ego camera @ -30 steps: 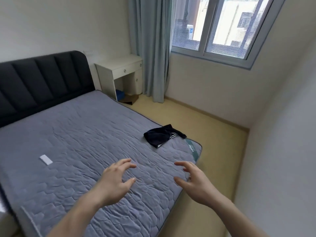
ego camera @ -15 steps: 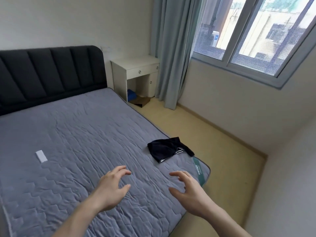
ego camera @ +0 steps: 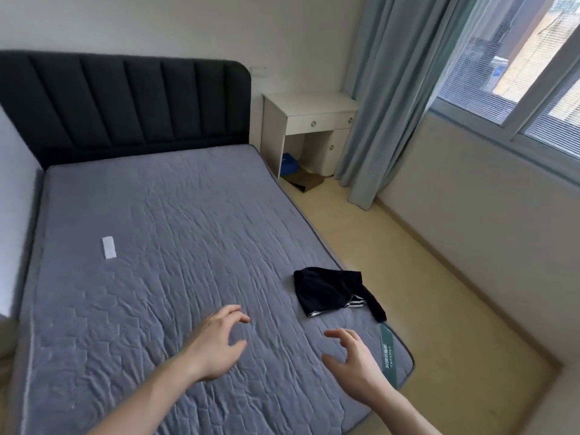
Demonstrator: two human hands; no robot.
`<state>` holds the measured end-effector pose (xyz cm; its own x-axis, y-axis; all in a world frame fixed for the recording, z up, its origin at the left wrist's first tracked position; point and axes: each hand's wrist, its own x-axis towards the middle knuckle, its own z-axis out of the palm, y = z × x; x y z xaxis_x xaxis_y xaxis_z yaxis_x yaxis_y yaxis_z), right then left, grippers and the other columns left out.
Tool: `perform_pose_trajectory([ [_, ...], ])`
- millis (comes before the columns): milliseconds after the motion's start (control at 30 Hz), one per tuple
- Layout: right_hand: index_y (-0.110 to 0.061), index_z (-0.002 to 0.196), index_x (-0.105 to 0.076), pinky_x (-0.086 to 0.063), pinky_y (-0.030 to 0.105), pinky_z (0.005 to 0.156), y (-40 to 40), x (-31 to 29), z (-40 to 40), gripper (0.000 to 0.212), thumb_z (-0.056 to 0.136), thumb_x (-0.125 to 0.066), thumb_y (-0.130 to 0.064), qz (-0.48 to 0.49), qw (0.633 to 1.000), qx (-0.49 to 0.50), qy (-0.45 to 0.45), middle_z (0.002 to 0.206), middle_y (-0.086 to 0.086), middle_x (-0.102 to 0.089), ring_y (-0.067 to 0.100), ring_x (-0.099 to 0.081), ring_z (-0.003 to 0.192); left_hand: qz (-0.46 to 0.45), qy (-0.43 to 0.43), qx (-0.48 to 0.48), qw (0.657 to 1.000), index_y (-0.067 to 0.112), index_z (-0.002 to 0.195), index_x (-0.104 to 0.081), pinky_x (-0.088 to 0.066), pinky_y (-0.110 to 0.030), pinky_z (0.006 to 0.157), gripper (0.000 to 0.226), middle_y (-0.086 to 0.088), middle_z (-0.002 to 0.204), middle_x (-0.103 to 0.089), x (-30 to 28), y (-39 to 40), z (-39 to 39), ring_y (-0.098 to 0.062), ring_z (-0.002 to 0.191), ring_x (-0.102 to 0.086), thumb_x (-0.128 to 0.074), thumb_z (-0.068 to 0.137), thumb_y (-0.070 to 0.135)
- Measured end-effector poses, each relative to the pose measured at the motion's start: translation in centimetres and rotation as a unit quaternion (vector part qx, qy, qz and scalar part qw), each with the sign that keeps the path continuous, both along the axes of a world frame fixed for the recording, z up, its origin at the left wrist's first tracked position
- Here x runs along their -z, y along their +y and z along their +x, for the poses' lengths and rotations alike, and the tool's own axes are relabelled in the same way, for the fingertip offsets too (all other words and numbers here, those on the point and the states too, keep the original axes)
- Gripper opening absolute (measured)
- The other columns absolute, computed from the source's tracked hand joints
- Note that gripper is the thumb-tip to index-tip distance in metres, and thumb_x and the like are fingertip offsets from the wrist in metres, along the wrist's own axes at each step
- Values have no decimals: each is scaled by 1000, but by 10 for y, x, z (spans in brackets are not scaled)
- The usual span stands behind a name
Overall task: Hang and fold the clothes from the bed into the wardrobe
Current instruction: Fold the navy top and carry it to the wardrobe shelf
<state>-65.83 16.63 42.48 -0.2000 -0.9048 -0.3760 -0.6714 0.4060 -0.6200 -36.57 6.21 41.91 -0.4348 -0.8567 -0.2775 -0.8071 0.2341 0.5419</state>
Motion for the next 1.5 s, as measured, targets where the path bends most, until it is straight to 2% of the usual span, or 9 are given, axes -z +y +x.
perform_pose_trajectory([
  [133, -41, 132, -50, -46, 9, 63, -45, 48, -51, 41, 93, -62, -37, 43, 999, -32, 2, 139, -19, -40, -11, -55, 79, 26, -12, -65, 997, 37, 139, -51, -32, -27, 116, 45, 16, 161, -28, 34, -15, -28, -10, 143, -39, -61, 95, 39],
  [333, -31, 144, -45, -38, 18, 86, -122, 140, -116, 54, 93, -63, -28, 88, 994, -65, 10, 148, -10, -38, 2, -49, 101, 78, -46, -127, 988, 41, 143, -43, -33, -33, 118, 50, 20, 163, -19, 112, -54, -76, -10, 146, -34, -57, 96, 39],
  [533, -26, 152, -37, -43, 25, 91, -198, 287, -154, 64, 92, -58, -23, 125, 989, -68, 28, 155, -4, -32, 16, -59, 118, 98, -59, -149, 982, 38, 144, -42, -31, -30, 118, 50, 18, 162, -22, 251, -108, -120, -11, 146, -35, -58, 97, 34],
  [767, -26, 158, -29, -32, 37, 117, -257, 455, -157, 73, 92, -58, -23, 155, 983, -86, 56, 164, 10, -21, 35, -36, 143, 92, -76, -140, 983, 40, 145, -41, -32, -26, 115, 52, 19, 163, -20, 397, -138, -140, -10, 146, -35, -56, 95, 34],
  [1000, -28, 160, -28, -34, 41, 118, -307, 554, -151, 77, 90, -61, -26, 196, 980, 9, 14, 151, 10, -39, 28, -34, 144, 92, -99, -130, 982, 38, 144, -41, -25, -22, 116, 50, 18, 163, -21, 470, -147, -125, -9, 147, -31, -55, 96, 33],
  [1133, -21, 155, -42, -47, 35, 103, -328, 575, -153, 69, 90, -65, -16, 178, 973, 129, -78, 134, 11, -58, 30, -60, 119, 92, -103, -140, 980, 35, 143, -45, -25, -22, 116, 50, 15, 162, -24, 484, -150, -108, -11, 147, -34, -58, 95, 32],
  [1233, -14, 143, -57, -43, 27, 89, -331, 560, -148, 50, 93, -63, -16, 85, 983, 148, -65, 119, 6, -64, 25, -63, 105, 94, -106, -150, 978, 34, 142, -47, -25, -22, 117, 50, 14, 162, -27, 478, -148, -97, -10, 147, -34, -59, 94, 31],
  [1367, -26, 107, -78, -46, 27, 81, -325, 486, -134, 19, 93, -68, -20, -29, 990, 122, -67, 92, -8, -63, 16, -62, 87, 97, -100, -164, 977, 36, 139, -49, -27, -24, 118, 48, 15, 161, -27, 438, -143, -86, -9, 146, -35, -60, 93, 31],
  [1500, -35, 85, -78, -42, 13, 55, -304, 373, -116, 24, 90, -73, -12, -91, 988, 73, -105, 73, -7, -66, 6, -59, 60, 86, -65, -172, 979, 36, 138, -50, -27, -22, 117, 46, 16, 159, -29, 356, -138, -80, -8, 144, -37, -61, 93, 29],
])
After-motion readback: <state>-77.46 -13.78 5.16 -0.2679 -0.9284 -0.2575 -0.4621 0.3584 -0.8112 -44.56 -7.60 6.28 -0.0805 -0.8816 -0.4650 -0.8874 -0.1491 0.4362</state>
